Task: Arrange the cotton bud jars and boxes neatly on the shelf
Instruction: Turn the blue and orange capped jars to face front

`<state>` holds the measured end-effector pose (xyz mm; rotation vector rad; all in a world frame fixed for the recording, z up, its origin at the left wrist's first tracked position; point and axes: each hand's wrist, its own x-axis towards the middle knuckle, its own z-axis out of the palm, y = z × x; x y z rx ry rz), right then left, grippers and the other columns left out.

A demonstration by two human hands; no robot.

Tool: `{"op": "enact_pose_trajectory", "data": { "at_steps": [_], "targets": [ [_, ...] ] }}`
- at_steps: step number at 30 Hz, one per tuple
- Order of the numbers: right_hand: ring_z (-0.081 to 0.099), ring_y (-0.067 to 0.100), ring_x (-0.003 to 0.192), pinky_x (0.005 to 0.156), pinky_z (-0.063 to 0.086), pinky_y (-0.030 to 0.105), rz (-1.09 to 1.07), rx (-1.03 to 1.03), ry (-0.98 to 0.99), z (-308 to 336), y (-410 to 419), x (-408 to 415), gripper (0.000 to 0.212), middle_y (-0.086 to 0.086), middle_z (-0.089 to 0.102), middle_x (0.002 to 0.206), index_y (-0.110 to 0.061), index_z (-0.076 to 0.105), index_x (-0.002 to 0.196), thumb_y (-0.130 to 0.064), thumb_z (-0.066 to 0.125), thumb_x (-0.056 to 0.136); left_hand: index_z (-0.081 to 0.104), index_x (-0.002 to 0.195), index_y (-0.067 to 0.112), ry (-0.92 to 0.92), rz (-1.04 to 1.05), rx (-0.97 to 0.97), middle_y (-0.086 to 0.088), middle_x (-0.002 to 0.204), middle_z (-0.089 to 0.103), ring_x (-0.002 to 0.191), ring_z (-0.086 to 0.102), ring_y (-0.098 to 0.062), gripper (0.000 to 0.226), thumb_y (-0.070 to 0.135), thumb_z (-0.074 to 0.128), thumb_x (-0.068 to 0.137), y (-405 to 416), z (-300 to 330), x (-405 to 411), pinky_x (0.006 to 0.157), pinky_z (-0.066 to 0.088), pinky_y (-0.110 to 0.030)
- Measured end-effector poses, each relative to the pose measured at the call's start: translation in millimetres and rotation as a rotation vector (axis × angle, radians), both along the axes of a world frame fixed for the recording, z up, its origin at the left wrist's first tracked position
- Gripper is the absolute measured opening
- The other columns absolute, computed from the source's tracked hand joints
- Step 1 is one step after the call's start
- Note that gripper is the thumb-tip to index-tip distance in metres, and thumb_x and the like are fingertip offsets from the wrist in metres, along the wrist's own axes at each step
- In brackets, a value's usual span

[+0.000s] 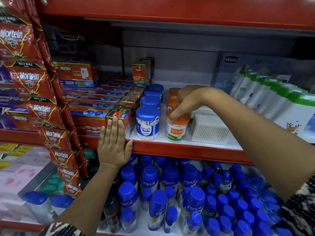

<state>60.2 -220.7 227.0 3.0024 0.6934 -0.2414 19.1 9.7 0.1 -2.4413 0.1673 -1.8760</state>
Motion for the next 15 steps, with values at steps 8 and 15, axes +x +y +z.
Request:
{"op": "enact_pose_trajectory", "data": {
  "at_steps": [8,15],
  "targets": [
    [0.061,0.019,0.080,0.060,0.044,0.028,-0.025,0.014,-0.029,-2.8,-0.4,-1.3,0.059,-0.001,0.061,0.093,-0.022,0.053,0.094,-0.069,0.071,0.062,-0.001,0.153,0.008,0.000,0.004,0.002,-0.004,0.162,-0.009,0.150,-0.003,-0.018,0.063,0.040,0.016,0.101,-0.8,0.0,-0.1,0.122,0.000,-0.034],
    [0.061,0.017,0.077,0.062,0.045,0.028,-0.027,-0.010,-0.055,-3.1,0.5,-2.3,0.058,-0.001,0.062,0.090,-0.022,0.054,0.091,-0.070,0.069,0.063,0.000,0.153,0.008,0.016,0.013,-0.003,-0.004,0.162,-0.009,0.150,-0.003,-0.019,0.063,0.040,0.017,0.101,1.1,-2.5,-0.3,0.122,0.000,-0.035]
  ]
}}
